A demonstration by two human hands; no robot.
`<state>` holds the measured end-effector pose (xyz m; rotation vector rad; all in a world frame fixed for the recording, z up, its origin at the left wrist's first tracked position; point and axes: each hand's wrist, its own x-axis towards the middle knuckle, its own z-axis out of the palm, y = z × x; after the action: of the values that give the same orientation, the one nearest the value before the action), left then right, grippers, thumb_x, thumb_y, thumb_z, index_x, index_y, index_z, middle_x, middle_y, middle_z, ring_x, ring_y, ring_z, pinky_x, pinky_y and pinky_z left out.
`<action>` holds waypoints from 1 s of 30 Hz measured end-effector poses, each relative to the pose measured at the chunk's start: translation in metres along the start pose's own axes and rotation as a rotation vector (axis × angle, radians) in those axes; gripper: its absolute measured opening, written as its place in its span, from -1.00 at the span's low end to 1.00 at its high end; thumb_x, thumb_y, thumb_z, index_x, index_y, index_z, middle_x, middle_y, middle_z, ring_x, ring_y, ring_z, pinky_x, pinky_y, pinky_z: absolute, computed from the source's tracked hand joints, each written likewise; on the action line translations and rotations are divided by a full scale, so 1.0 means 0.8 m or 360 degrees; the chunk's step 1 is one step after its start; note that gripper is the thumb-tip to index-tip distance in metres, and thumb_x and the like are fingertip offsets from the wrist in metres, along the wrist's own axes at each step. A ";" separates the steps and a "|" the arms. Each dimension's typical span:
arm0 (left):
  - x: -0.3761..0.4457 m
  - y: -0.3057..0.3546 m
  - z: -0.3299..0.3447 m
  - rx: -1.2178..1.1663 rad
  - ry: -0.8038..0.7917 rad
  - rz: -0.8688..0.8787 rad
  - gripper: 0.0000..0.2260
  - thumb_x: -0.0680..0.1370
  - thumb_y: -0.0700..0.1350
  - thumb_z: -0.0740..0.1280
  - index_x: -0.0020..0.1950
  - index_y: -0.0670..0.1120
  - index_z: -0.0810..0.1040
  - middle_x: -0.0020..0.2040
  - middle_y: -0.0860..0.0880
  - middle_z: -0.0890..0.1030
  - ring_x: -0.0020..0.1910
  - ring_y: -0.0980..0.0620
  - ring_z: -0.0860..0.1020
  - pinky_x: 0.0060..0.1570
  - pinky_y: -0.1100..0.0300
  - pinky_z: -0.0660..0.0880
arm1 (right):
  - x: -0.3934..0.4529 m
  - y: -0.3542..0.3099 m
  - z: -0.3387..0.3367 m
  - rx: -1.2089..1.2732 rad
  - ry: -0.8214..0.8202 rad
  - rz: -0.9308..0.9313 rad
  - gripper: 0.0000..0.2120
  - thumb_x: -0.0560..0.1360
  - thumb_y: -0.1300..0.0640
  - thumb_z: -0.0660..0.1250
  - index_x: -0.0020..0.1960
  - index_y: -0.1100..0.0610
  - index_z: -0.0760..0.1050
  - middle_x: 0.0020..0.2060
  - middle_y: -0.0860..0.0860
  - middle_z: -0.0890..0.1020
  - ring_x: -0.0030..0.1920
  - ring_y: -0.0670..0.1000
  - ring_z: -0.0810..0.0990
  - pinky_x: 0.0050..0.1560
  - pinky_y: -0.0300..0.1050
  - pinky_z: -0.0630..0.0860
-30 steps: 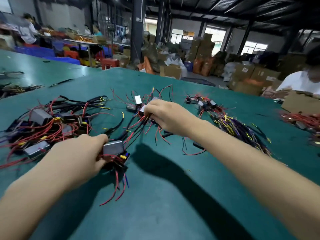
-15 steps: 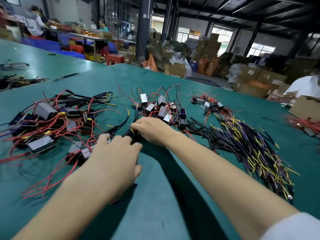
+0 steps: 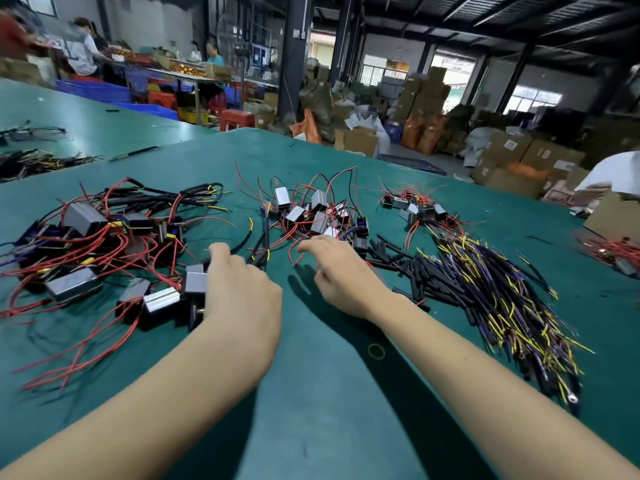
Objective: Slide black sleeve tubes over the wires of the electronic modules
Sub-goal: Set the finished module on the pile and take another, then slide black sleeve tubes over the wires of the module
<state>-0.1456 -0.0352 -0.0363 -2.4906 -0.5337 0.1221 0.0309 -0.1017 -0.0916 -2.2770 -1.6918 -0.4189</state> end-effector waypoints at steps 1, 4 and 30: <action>0.000 0.007 -0.008 -0.0001 0.0023 0.0026 -0.71 0.55 -0.12 0.12 0.27 -0.02 0.40 0.25 -0.04 0.48 0.28 -0.07 0.39 0.27 0.00 0.15 | -0.009 0.006 -0.005 -0.0004 0.0007 0.0041 -0.50 0.39 0.41 0.15 0.31 0.22 0.40 0.24 0.13 0.50 0.33 0.12 0.35 0.32 -0.03 0.25; 0.002 0.035 -0.033 -0.0081 0.0141 0.0111 -0.70 0.58 -0.10 0.09 0.31 -0.06 0.36 0.29 -0.09 0.45 0.31 -0.12 0.36 0.30 -0.02 0.12 | -0.032 0.023 -0.020 -0.0074 0.0021 0.0118 -0.57 0.42 0.38 0.16 0.26 0.18 0.43 0.21 0.06 0.51 0.30 0.09 0.36 0.25 -0.10 0.22; 0.126 0.117 0.047 -0.2596 0.0769 -0.0364 -0.84 0.53 -0.02 0.34 -0.26 0.02 0.56 -0.43 0.08 0.52 -0.37 0.08 0.45 -0.32 0.19 0.36 | -0.095 0.140 -0.090 -0.0638 -0.0313 0.1745 -0.72 0.48 0.30 0.22 0.17 0.18 0.49 0.16 0.13 0.58 0.18 0.19 0.55 0.01 -0.06 0.45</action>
<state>-0.0287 -0.0450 -0.1172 -3.6317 -0.8782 -1.5352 0.1122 -0.2276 -0.0602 -3.1525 -0.2025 -0.2759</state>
